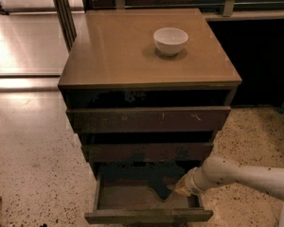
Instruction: Pick sponge from bottom drawer and place on counter
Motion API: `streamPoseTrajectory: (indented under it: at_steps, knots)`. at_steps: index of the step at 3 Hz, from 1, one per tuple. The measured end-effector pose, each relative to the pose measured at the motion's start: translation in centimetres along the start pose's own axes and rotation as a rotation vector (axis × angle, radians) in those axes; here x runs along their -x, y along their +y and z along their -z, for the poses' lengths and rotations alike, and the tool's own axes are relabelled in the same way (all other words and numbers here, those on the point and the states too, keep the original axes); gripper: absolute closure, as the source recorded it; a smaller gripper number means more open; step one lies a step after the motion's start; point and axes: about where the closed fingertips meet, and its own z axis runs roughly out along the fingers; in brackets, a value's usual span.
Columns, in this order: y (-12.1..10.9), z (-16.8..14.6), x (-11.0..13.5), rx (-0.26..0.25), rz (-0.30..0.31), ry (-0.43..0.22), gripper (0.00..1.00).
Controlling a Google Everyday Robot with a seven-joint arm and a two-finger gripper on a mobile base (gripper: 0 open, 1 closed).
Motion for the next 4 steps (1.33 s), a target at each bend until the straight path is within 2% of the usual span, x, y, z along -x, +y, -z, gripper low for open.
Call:
streamPoseTrajectory:
  at_steps: [1, 2, 3, 4]
  knots:
    - [-1.7, -5.5, -3.9, 0.042, -0.059, -0.021, 1.00]
    - [-1.1, -8.6, -5.3, 0.068, -0.096, -0.031, 1.00]
    - [-1.0, -8.7, -5.3, 0.070, -0.096, -0.031, 1.00]
    - [-1.0, -9.5, -5.6, 0.028, -0.085, -0.053, 1.00]
